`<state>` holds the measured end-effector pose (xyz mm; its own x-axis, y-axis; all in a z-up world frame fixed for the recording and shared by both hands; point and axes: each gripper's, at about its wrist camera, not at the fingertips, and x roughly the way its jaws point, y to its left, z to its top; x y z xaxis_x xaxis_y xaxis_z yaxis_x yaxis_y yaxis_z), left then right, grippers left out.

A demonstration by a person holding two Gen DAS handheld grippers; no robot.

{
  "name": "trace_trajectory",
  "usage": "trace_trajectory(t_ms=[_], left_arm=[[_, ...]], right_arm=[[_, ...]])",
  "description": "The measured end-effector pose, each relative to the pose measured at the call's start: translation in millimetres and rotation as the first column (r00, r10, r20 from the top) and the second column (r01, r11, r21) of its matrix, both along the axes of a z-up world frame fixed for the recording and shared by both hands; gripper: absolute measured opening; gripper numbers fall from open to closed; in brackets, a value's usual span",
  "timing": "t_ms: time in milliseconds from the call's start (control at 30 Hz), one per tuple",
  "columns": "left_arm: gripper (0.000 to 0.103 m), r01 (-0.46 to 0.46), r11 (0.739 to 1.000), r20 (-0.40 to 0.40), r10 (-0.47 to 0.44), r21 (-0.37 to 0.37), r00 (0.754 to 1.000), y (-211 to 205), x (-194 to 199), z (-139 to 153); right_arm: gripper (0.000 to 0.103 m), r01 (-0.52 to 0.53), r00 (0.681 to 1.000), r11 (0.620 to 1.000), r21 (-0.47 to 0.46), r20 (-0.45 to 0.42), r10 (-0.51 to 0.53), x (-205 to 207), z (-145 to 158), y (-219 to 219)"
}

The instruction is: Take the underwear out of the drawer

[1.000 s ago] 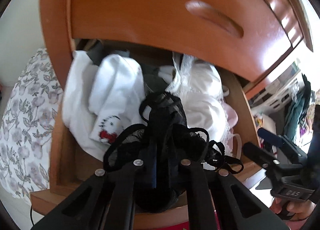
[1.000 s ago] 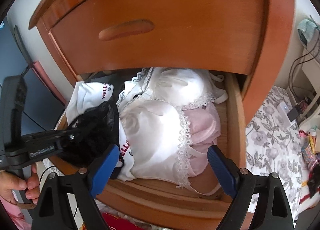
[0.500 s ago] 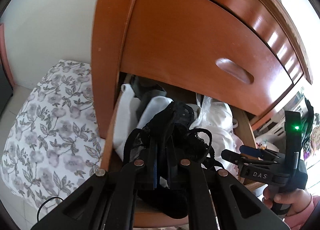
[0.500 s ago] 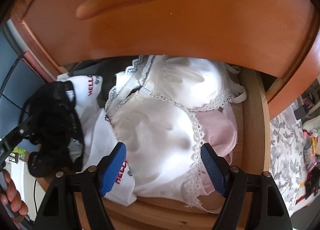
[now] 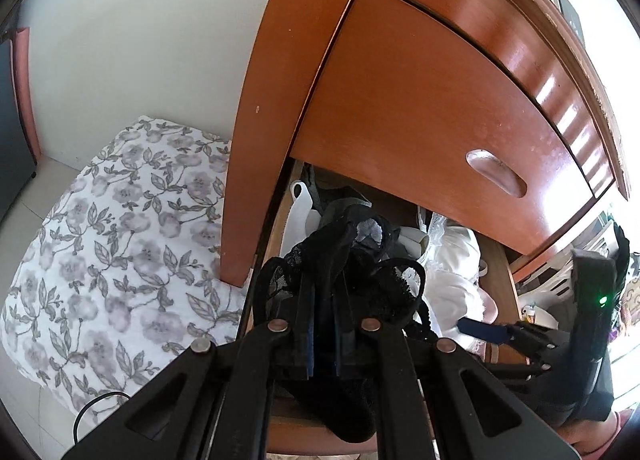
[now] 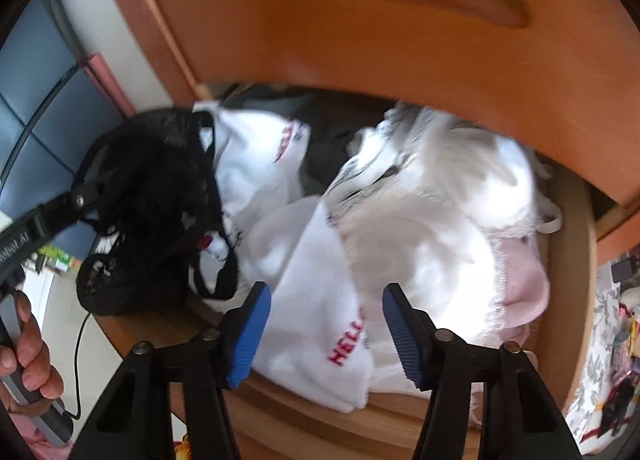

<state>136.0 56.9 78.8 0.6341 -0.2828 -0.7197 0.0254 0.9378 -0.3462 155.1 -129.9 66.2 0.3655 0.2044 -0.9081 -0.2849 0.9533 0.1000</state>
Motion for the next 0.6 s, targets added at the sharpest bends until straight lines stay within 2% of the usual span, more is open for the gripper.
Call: trace_trajectory(t_ms=[67, 200, 333, 367, 433, 600], left_arm=[[0.007, 0.002, 1.000, 0.002, -0.002, -0.004, 1.000, 1, -1, 0], [0.007, 0.007, 1.000, -0.002, -0.007, -0.006, 1.000, 1, -2, 0], [0.007, 0.012, 1.000, -0.007, -0.012, -0.015, 1.000, 0, -5, -1], [0.007, 0.014, 1.000, -0.008, -0.014, -0.016, 1.000, 0, -5, -1], [0.007, 0.018, 1.000, -0.009, -0.018, -0.016, 1.000, -1, -7, -1], [0.007, 0.025, 1.000, -0.012, -0.026, -0.018, 1.000, -5, -14, -1]], right_arm=[[0.054, -0.007, 1.000, 1.000, -0.027, -0.021, 0.007, 2, -8, 6], [0.050, -0.020, 0.999, 0.999, -0.042, -0.049, 0.018, 5, -17, 15], [0.028, -0.028, 0.999, 0.997, -0.074, -0.033, 0.025, 3, -21, 22], [0.020, -0.024, 0.999, 0.997, -0.070, -0.029, 0.022, 3, -20, 22], [0.011, -0.014, 1.000, 0.999, -0.052, -0.021, 0.013, -1, -19, 17], [0.008, -0.005, 1.000, 1.000, 0.008, 0.031, 0.005, -19, -3, 1]])
